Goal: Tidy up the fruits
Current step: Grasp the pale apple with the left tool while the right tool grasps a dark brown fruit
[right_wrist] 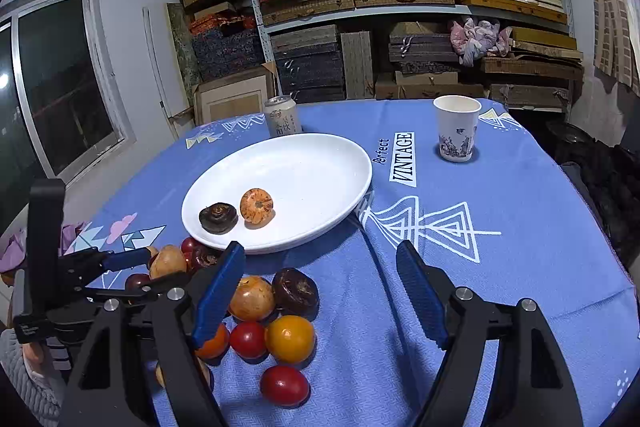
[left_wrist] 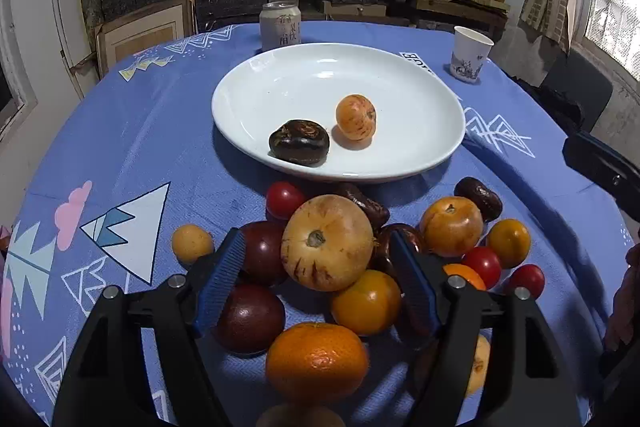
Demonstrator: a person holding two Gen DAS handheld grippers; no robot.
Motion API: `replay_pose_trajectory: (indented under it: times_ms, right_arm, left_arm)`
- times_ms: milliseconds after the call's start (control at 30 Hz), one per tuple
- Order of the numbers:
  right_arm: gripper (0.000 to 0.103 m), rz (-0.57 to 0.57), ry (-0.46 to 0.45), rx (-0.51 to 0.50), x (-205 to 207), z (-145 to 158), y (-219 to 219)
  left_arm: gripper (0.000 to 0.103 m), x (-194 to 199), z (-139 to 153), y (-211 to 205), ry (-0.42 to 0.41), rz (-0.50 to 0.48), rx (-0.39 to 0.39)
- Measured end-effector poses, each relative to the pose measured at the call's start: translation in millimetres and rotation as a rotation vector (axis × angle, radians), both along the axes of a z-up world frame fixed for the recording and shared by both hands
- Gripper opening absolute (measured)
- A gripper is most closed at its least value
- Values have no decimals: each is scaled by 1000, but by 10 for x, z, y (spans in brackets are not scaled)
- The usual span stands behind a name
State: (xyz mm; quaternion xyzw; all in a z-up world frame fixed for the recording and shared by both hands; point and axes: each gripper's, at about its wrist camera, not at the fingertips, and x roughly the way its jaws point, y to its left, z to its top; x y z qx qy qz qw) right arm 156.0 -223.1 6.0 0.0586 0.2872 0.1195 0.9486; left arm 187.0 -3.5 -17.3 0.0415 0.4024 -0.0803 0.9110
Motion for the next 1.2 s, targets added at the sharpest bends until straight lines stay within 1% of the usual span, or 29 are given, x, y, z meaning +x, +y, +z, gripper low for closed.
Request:
replay_pose_trajectory:
  times_ms: [67, 133, 267, 367, 500, 533, 567, 600, 700, 833, 967, 1200]
  right_arm:
    - [79, -6, 1, -1, 9, -2, -9]
    - [79, -9, 8, 0, 23, -18, -20]
    - [79, -12, 18, -2, 34, -44, -9]
    - [79, -12, 22, -7, 44, -49, 2]
    - [79, -10, 30, -11, 56, -70, 12]
    - [79, -9, 31, -10, 60, -68, 13]
    - [79, -9, 33, -11, 62, -76, 14]
    - [79, -7, 39, -14, 69, -88, 19]
    - [79, 0, 77, -34, 123, -169, 47]
    - [79, 13, 126, -56, 167, -271, 88]
    - [79, 15, 146, -77, 193, -329, 122]
    - [79, 29, 166, -73, 222, -377, 133]
  left_arm:
    - [72, 0, 5, 1, -6, -2, 1]
    - [72, -8, 20, 30, -9, -2, -28]
    - [64, 3, 36, 81, -12, 8, -49]
    - [62, 23, 40, 125, -11, 7, -72]
    - [60, 11, 44, 106, -19, 1, -69]
    - [56, -2, 55, 102, -21, -4, -73]
    - [43, -14, 66, 103, -22, -11, -83]
    - [42, -28, 83, 103, -15, -25, -99]
    - [43, -55, 104, 154, -30, 7, -87]
    - [42, -44, 109, 219, -24, 14, -116]
    - [43, -47, 99, 202, -19, 7, -112]
    - [42, -116, 89, 253, -9, 7, -112]
